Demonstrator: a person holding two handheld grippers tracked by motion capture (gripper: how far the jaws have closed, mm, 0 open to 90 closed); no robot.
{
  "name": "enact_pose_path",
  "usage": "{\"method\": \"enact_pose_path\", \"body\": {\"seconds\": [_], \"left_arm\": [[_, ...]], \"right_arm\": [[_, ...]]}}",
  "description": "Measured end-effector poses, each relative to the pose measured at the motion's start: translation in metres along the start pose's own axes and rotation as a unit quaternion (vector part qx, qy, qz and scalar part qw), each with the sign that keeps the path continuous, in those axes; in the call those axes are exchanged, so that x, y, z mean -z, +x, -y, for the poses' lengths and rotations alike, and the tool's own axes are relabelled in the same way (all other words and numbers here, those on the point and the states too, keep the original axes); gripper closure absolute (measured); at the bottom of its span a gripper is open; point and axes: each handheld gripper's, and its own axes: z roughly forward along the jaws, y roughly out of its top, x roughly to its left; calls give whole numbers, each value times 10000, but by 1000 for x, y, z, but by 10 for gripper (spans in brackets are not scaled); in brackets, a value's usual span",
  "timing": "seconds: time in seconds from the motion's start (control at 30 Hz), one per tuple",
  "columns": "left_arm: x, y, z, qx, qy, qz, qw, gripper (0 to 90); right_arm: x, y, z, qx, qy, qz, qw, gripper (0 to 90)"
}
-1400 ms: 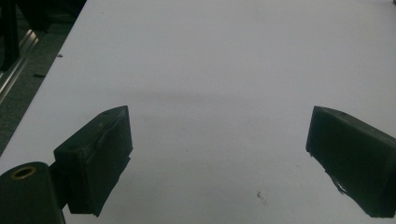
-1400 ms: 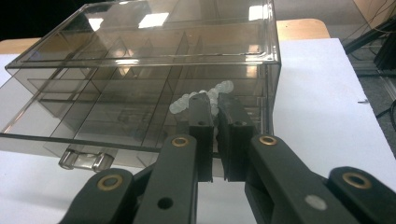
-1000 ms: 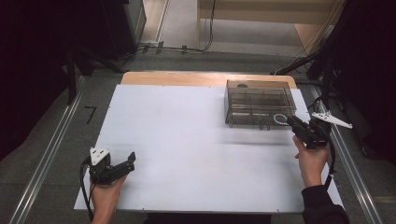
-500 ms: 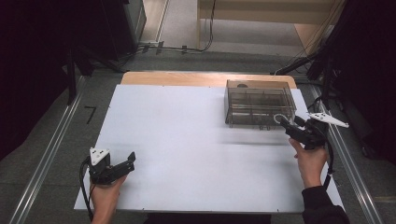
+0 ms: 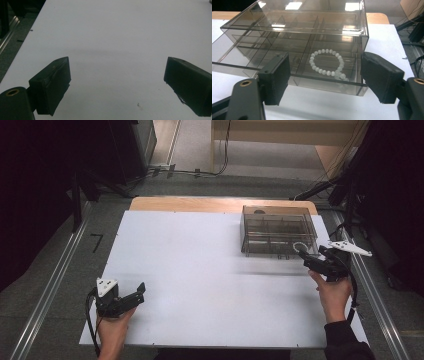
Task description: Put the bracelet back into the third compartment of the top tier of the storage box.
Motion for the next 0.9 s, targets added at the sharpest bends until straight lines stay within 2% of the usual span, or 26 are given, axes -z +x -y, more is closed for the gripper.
{"method": "enact_pose_path", "body": {"seconds": [0.37,0.6,0.9], "left_arm": [[0,0,0,13,-11,10,10000,71],[0,0,0,3,-12,10,10000,71],[1,0,0,2,-11,16,10000,71]], "right_arm": [[6,4,0,85,132,-11,9999,182],[16,8,2,192,135,-36,9997,173],[28,11,5,215,210,-43,9995,174]]}}
